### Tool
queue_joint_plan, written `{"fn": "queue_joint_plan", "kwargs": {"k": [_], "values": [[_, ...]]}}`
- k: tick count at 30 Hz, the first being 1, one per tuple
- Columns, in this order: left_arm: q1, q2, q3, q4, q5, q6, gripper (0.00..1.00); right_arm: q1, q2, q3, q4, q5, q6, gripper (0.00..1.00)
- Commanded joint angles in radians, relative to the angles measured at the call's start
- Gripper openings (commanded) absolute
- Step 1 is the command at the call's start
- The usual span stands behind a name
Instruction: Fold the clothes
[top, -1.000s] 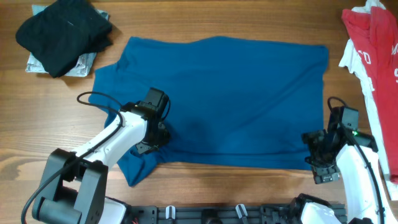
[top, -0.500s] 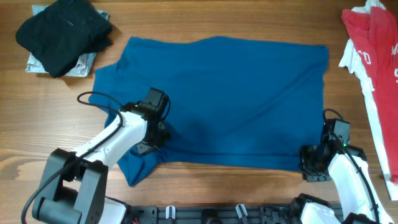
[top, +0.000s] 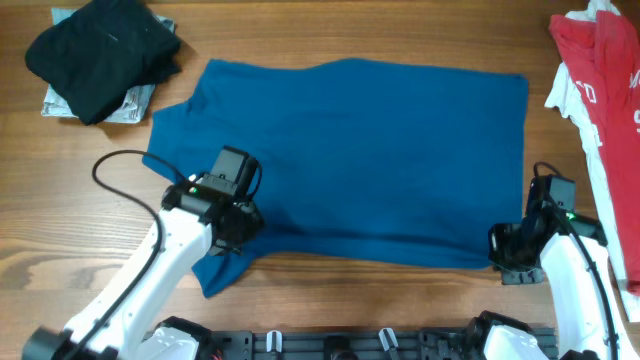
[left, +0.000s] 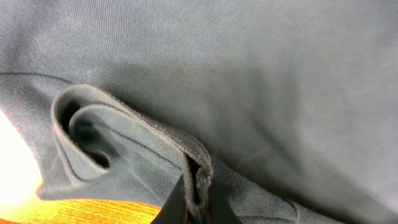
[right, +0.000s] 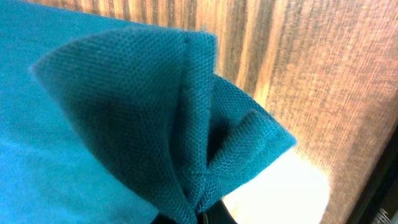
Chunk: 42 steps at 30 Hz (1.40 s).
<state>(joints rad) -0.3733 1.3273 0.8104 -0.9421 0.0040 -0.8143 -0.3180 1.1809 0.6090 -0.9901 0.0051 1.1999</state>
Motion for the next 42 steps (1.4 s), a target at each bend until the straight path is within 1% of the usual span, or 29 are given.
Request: {"fn": "queue_joint_plan", "kwargs": {"k": [1, 4, 7, 10, 13, 14, 17, 21, 23, 25, 27, 28, 30, 33, 36, 37, 39, 41, 42], "values": [[-0.005, -0.121, 0.0, -0.013, -0.021, -0.001, 0.04, -0.003, -0.003, 0.124, -0.07, 0.073, -0.019, 0.04], [-0.005, -0.138, -0.001, 0.022, -0.058, -0.001, 0.04, -0.002, -0.003, 0.176, -0.058, 0.084, -0.031, 0.04], [-0.005, -0.117, -0.001, 0.132, -0.1, 0.004, 0.04, -0.002, 0.002, 0.176, -0.022, 0.085, -0.03, 0.05], [-0.005, -0.096, -0.001, 0.293, -0.139, 0.078, 0.04, -0.002, 0.015, 0.176, 0.014, 0.085, -0.03, 0.05], [-0.005, -0.084, -0.001, 0.415, -0.187, 0.079, 0.04, -0.002, 0.069, 0.172, 0.045, 0.1, -0.031, 0.06], [-0.005, -0.077, -0.001, 0.433, -0.195, 0.082, 0.04, -0.002, 0.089, 0.171, 0.058, 0.1, -0.03, 0.06], [-0.005, -0.024, -0.001, 0.499, -0.204, 0.13, 0.04, -0.002, 0.172, 0.171, 0.107, 0.1, -0.03, 0.06], [-0.005, 0.13, -0.001, 0.646, -0.208, 0.194, 0.09, 0.001, 0.262, 0.17, 0.174, 0.1, -0.031, 0.07], [-0.005, 0.2, -0.001, 0.705, -0.208, 0.209, 0.08, 0.012, 0.302, 0.17, 0.238, 0.099, -0.048, 0.06], [-0.004, 0.236, -0.001, 0.729, -0.219, 0.208, 0.04, 0.032, 0.319, 0.17, 0.331, 0.09, -0.069, 0.07], [-0.005, 0.24, -0.001, 0.729, -0.242, 0.208, 0.04, 0.056, 0.319, 0.17, 0.47, 0.007, -0.175, 0.09], [-0.004, 0.24, -0.001, 0.729, -0.241, 0.208, 0.04, 0.069, 0.319, 0.17, 0.51, -0.025, -0.196, 0.09], [-0.004, 0.24, -0.001, 0.718, -0.244, 0.208, 0.06, 0.098, 0.319, 0.17, 0.526, -0.023, -0.194, 0.11], [-0.004, 0.24, -0.001, 0.731, -0.357, 0.208, 0.07, 0.109, 0.319, 0.17, 0.506, 0.039, -0.195, 0.16], [-0.003, 0.24, -0.001, 0.764, -0.417, 0.208, 0.08, 0.109, 0.319, 0.17, 0.483, 0.104, -0.183, 0.16], [0.002, 0.24, -0.001, 0.793, -0.421, 0.209, 0.11, 0.109, 0.319, 0.17, 0.473, 0.123, -0.174, 0.16], [0.009, 0.24, -0.001, 0.819, -0.421, 0.209, 0.14, 0.109, 0.319, 0.17, 0.475, 0.134, -0.179, 0.2], [0.018, 0.24, -0.001, 0.838, -0.421, 0.209, 0.36, 0.109, 0.319, 0.17, 0.49, 0.133, -0.18, 0.31], [0.018, 0.24, -0.001, 0.839, -0.421, 0.209, 0.53, 0.109, 0.319, 0.17, 0.499, 0.13, -0.185, 0.47]]}}
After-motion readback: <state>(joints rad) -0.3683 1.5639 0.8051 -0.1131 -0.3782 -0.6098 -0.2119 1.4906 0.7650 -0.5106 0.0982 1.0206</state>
